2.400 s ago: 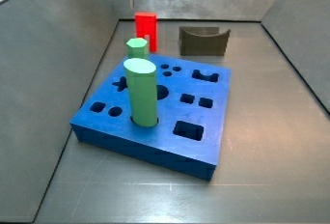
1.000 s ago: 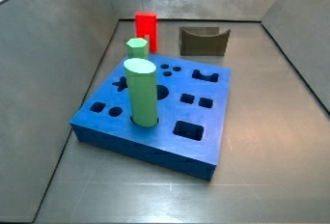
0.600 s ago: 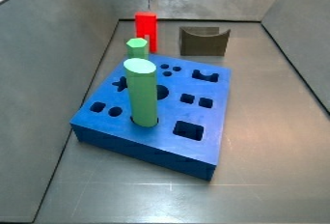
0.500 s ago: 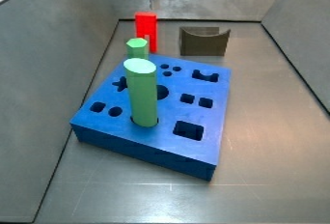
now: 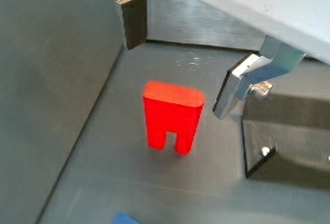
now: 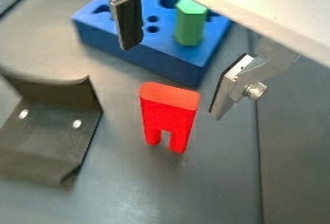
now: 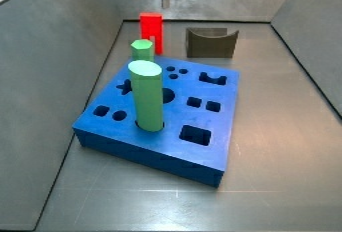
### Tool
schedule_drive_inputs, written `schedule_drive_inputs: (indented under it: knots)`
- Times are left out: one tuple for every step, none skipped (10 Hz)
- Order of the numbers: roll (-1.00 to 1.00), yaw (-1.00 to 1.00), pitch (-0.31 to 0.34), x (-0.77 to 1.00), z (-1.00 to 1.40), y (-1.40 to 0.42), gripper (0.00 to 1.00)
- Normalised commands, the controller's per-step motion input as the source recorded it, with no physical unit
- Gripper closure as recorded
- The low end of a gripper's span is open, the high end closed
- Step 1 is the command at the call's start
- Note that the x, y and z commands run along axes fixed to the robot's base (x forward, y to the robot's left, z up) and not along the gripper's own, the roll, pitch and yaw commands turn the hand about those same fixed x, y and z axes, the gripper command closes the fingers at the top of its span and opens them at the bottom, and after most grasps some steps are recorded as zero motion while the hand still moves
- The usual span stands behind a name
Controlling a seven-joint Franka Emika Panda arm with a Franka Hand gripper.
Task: Pick up the square-circle object. Move up. Place the square-circle object on the fixture. Regrasp the square-circle object. Rotate the square-circle object. Move to above the board. Insert the square-circle object.
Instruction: Rotate the square-circle object.
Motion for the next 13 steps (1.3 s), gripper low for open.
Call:
schedule_drive_inputs:
  knots:
    - [-0.04,1.0,0.013,0.02,-0.01,0.0,0.0]
    - [-0.05,1.0,0.015,0.02,-0.01,0.0,0.0]
    - [-0.06,1.0,0.017,0.02,-0.01,0.0,0.0]
    - [-0.07,1.0,0.02,0.02,-0.01,0.0,0.0]
    - [-0.08,1.0,0.025,0.02,-0.01,0.0,0.0]
    - [-0.1,0.95,0.03,0.02,-0.01,0.0,0.0]
    - [-0.09,0.7,0.03,0.02,-0.01,0.0,0.0]
    - [-0.09,0.41,0.029,0.02,-0.01,0.0,0.0]
    - [-0.08,0.27,0.029,0.02,-0.01,0.0,0.0]
    - [-0.08,0.17,0.029,0.0,-1.0,0.0,0.0]
    - [-0.08,0.1,0.015,0.01,-1.0,0.0,0.0]
    - [-0.04,0.07,-0.012,0.03,-1.0,0.01,0.0]
    - [0.01,0.04,-0.024,0.04,-0.97,0.01,0.0]
